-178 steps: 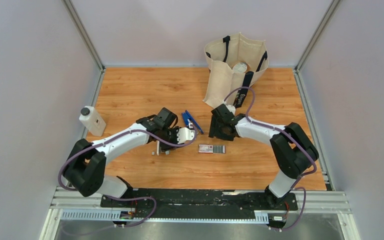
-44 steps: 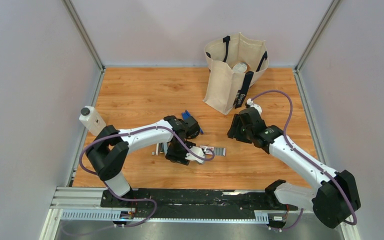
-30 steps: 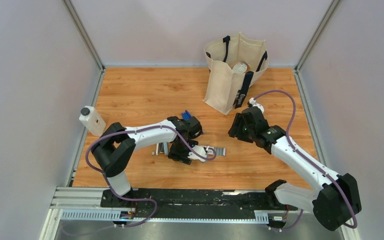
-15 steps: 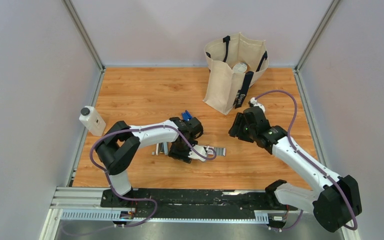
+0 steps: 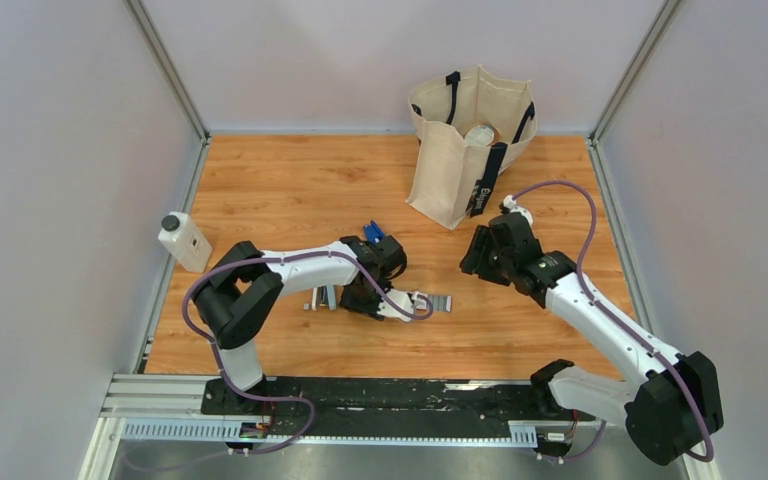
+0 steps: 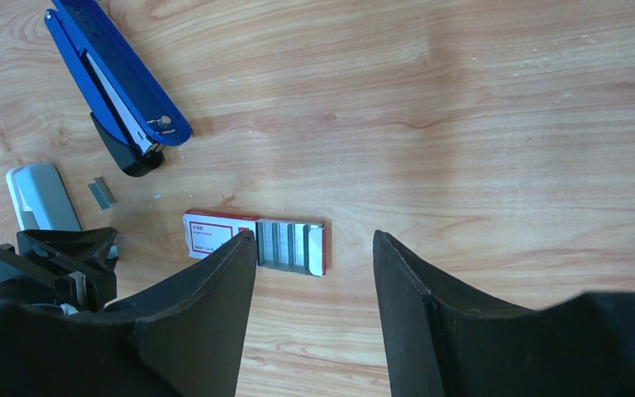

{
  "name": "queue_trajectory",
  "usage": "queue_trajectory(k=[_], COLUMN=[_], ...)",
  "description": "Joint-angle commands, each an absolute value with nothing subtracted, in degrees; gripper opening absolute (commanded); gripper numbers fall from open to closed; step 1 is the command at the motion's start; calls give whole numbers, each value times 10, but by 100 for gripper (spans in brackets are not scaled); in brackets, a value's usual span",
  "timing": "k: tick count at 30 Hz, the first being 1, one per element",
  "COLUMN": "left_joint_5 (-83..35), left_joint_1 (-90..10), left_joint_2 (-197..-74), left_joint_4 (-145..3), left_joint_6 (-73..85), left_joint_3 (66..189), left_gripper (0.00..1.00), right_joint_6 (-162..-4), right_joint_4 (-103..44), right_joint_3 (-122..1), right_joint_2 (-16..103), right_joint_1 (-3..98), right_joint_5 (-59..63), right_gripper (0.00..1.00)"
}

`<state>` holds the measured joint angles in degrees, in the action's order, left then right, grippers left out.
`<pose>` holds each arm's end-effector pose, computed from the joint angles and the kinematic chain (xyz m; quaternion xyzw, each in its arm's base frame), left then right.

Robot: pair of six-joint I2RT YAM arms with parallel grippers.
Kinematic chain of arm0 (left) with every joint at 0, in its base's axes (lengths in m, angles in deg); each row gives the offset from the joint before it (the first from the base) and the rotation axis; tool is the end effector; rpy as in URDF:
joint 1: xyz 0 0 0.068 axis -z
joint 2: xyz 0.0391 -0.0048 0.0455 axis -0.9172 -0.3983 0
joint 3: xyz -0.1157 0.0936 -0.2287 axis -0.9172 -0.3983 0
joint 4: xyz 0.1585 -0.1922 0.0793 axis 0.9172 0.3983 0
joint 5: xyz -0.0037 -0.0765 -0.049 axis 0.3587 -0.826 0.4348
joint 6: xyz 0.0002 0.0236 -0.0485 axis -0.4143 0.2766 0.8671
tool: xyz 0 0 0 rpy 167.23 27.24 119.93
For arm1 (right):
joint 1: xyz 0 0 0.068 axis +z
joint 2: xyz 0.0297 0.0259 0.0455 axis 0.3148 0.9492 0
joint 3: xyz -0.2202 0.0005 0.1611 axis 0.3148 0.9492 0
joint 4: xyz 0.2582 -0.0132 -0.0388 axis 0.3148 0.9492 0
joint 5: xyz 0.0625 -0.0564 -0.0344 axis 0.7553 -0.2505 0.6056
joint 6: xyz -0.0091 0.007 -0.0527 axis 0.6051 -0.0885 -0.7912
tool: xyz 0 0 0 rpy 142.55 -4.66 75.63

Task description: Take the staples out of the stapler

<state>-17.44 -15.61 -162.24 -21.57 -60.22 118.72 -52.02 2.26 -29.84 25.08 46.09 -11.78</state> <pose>0.1955 -0.2424 0.1548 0.7941 0.6067 -0.0146 0.0338 0.1968 0.0995 0.2459 0.0978 0.9343 0.1444 0.3110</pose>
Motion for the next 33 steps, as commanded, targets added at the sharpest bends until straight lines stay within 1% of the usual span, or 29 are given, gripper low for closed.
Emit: queue_trajectory(k=[1,7,9,11,13,17,25,26,28,31,33], left_joint_5=[-175,-166,-165,-164,-164,-168,-172,-173,-176,-202,-230], left_joint_1=[-155,-155,-155,-155,-154,-148,-136,-136,-136,-136,-140], left_joint_2=[-1613,-1609,-1611,-1614,-1616,-1621,-1629,-1628,-1623,-1593,-1566], left_joint_4=[-208,-209,-209,-213,-216,-223,-227,-226,-220,-186,-147], left_joint_6=[-593,-589,-588,-585,-581,-568,-555,-554,-547,-528,-505], left_joint_3=[1162,1148,1149,1150,1154,1158,1161,1163,1177,1216,1271], left_gripper=[42,41,37,31,28,28,24,16,6,2,0], right_joint_6=[-529,-530,-530,-531,-530,-531,-535,-535,-536,-543,-552], right_joint_4=[18,14,13,13,13,15,20,20,22,29,32], right_joint_3=[-297,-294,-293,-295,-294,-292,-293,-295,-297,-309,-321], right_joint_2=[238,243,242,241,239,238,238,239,238,231,221], right_joint_1=[456,454,453,453,453,452,452,452,452,451,448], right_joint_5=[-115,-115,-113,-113,-113,-111,-111,-109,-109,-109,-105], right_gripper=[57,57,57,57,57,57,57,57,57,57,58])
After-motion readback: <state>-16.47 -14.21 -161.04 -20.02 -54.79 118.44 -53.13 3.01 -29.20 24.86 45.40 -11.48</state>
